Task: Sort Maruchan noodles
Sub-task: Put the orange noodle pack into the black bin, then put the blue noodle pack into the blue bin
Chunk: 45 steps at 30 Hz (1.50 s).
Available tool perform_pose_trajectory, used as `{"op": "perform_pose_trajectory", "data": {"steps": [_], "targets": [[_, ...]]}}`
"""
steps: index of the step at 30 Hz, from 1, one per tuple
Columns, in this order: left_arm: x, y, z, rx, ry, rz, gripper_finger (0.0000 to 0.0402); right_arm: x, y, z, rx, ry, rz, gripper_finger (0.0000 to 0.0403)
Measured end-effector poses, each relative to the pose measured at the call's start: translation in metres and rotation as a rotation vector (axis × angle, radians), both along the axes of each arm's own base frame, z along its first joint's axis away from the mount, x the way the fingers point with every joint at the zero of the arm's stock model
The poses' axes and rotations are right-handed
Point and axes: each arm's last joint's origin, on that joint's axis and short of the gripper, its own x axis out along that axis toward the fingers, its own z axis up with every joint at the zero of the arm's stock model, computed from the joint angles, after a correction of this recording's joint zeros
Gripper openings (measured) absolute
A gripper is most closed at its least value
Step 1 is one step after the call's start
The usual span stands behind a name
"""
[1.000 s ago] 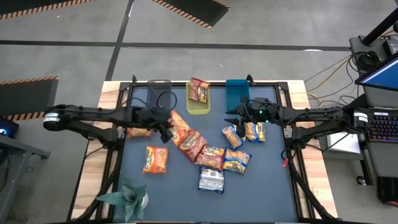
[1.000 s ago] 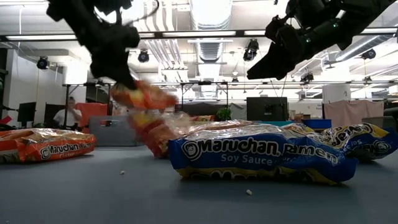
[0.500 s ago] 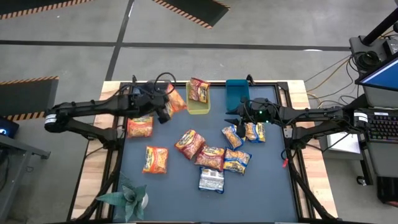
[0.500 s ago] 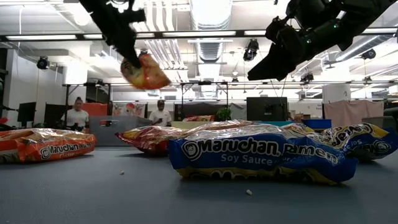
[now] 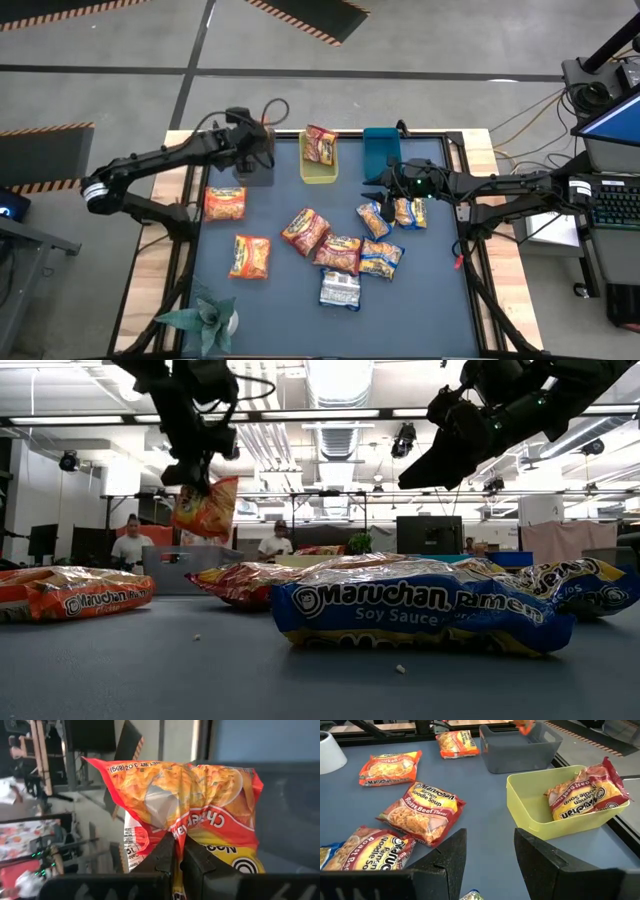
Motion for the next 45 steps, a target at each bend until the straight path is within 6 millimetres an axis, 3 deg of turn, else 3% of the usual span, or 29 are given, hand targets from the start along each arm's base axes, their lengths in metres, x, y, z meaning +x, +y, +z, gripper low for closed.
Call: {"op": "perform_pose_trajectory", "data": {"steps": [4, 9, 15, 30, 45], "targets": [[-0.008, 0.025, -0.006, -0.007, 0.088, 0.019, 0.0000, 0.000, 0.000, 0.000, -0.003, 0.001, 0.001, 0.0155], [-0.013, 0.051, -0.015, -0.093, 0.005, -0.014, 0.0000, 0.000, 0.000, 0.000, -0.010, 0.002, 0.004, 0.0155], [-0.011, 0.070, -0.019, -0.039, 0.017, -0.022, 0.0000, 0.000, 0.000, 0.000, -0.013, 0.003, 0.006, 0.0155], [-0.005, 0.084, -0.043, -0.099, 0.080, -0.038, 0.0000, 0.000, 0.000, 0.000, -0.012, 0.002, 0.005, 0.0155], [-0.005, 0.084, -0.044, -0.103, 0.039, -0.001, 0.0040, 0.000, 0.000, 0.000, -0.011, 0.002, 0.005, 0.0155]]}}
